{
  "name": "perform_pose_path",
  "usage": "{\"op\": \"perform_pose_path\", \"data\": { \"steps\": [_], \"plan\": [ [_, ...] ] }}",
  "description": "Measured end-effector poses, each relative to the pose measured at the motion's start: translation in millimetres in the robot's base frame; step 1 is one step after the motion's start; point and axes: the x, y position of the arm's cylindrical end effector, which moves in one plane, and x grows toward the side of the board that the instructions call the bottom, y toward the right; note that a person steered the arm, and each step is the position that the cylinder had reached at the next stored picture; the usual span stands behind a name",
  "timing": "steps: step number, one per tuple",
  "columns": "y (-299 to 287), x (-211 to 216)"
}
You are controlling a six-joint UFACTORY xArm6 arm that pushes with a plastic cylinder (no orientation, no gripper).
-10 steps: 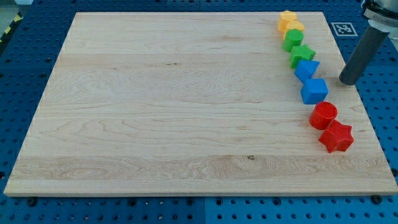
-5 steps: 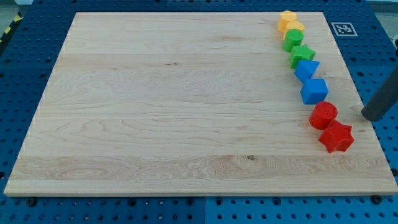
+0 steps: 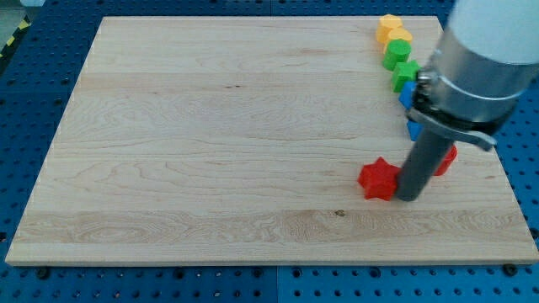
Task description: Move the red star to the bottom center
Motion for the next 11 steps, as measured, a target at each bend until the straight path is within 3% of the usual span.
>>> {"op": "perform_pose_path", "data": {
  "steps": [2,7,8,11],
  "plan": [
    [-14,-53],
    [-98,3],
    [-98,3],
    [-25,8]
  ]
}}
